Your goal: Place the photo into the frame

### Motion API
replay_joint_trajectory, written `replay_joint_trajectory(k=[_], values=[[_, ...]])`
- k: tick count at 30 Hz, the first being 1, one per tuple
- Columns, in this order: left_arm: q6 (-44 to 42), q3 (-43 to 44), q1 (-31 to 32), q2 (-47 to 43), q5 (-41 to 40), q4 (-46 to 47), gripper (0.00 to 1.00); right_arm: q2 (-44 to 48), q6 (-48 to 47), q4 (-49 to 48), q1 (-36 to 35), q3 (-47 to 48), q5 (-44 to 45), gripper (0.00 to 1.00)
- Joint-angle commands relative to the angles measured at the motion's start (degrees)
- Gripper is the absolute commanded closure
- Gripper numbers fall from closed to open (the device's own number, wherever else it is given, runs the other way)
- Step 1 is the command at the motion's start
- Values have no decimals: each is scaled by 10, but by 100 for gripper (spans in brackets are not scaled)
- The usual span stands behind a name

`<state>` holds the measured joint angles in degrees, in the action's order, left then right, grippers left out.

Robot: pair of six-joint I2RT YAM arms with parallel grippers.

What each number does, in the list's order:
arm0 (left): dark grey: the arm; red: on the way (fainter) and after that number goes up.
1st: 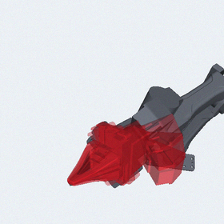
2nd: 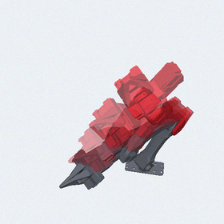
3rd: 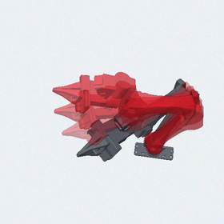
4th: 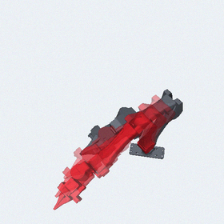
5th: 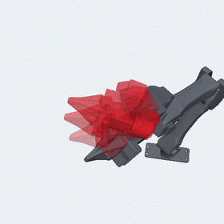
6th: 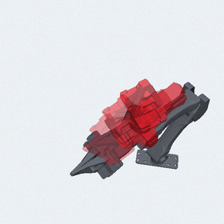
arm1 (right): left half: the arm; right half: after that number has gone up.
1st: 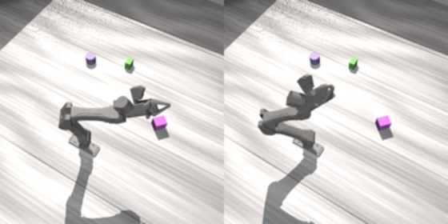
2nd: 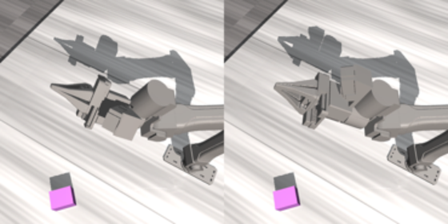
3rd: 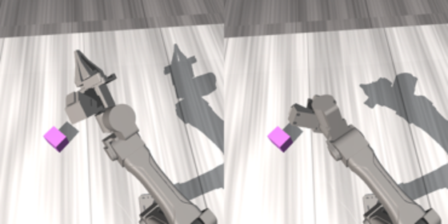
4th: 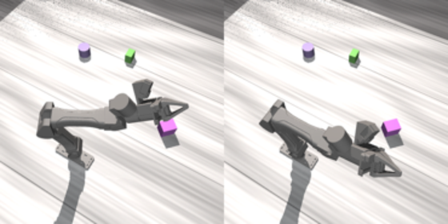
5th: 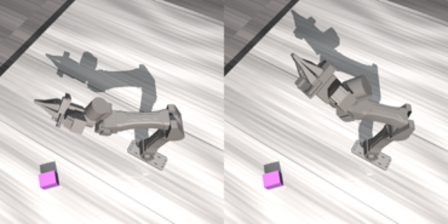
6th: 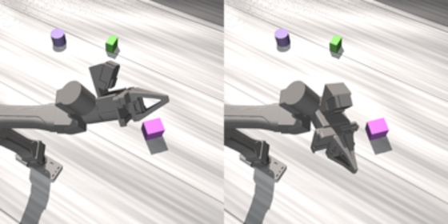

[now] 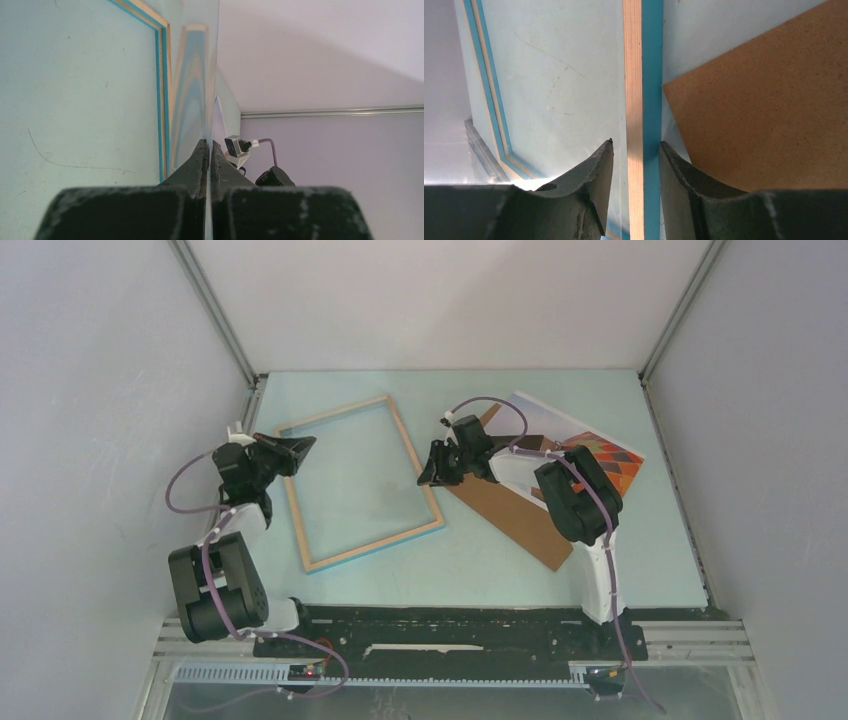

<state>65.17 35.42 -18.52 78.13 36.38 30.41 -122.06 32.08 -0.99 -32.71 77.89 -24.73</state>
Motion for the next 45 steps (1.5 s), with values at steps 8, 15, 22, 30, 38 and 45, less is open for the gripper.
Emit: replay_joint_trajectory(k=[8, 15, 22, 30, 38, 45], values=[[23, 9, -5, -31, -7, -32, 100, -14, 1, 6, -6, 27, 1, 55], [44, -31, -5, -44, -9, 6, 100, -12, 2, 6, -6, 27, -2, 55], [45, -51, -6, -57, -13, 19, 100, -13, 6, 4, -2, 28, -11, 55], [51, -77, -6, -48, -7, 45, 100, -26, 16, -2, -2, 35, -26, 59], [72, -101, -6, -55, -32, 54, 100, -29, 16, -2, -2, 36, -28, 63], [75, -97, -6, -51, -5, 92, 100, -35, 17, 0, -1, 41, -32, 64]])
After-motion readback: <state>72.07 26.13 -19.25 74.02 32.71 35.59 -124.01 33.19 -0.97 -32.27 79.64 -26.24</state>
